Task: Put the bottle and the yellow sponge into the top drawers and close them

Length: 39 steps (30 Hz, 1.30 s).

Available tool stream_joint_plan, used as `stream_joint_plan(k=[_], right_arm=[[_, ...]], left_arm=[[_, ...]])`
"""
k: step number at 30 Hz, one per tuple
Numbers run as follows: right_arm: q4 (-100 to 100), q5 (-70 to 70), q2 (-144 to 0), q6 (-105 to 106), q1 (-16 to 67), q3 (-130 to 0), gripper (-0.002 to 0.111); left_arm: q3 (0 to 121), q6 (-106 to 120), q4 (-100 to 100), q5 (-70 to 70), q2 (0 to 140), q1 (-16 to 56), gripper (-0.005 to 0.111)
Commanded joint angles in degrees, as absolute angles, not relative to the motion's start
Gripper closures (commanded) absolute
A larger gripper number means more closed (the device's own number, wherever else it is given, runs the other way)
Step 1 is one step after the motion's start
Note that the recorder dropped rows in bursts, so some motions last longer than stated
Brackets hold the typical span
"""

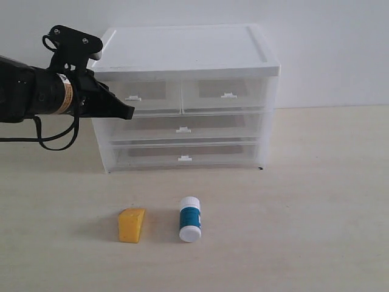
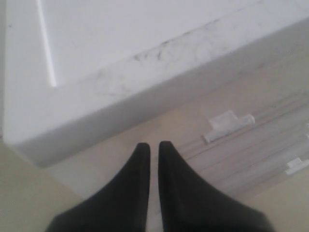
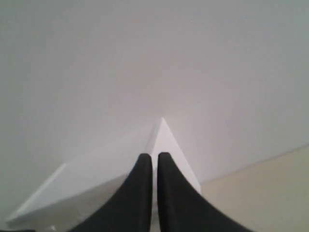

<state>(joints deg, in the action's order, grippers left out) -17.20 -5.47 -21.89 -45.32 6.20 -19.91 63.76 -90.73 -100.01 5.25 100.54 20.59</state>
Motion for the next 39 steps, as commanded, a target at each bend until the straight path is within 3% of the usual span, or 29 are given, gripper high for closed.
stream_joint_plan(k=[1, 8, 16, 21, 33, 39], right_arm=[[-20.97, -3.92, -36.27, -40.73, 5.88, -25.17, 0.108], [-22.67, -1.02, -54.28, -31.84, 6.68, -36.95, 0.108], [-23.73, 5.81, -67.13, -9.01, 15.21, -54.31, 0.108], [-27.58, 11.67, -69.15, -1.25, 19.77, -62.12, 0.108], [-63.35, 29.27, -69.29, -5.94, 22.55, -65.27, 0.108], [-68.59, 28.5, -69.29, -15.2, 32.18, -65.27, 0.108]], left_arm=[[64.0, -91.32, -99.95, 5.93, 100.36, 20.53, 0.103], [64.25, -91.17, -99.95, 6.21, 100.36, 20.53, 0.103], [64.25, -91.16, -99.95, 5.97, 100.36, 20.53, 0.103], [64.25, -89.74, -99.95, 5.99, 100.36, 20.53, 0.103], [64.25, -89.74, -99.95, 5.99, 100.36, 20.53, 0.103], [64.25, -89.74, -99.95, 5.99, 100.36, 20.53, 0.103]])
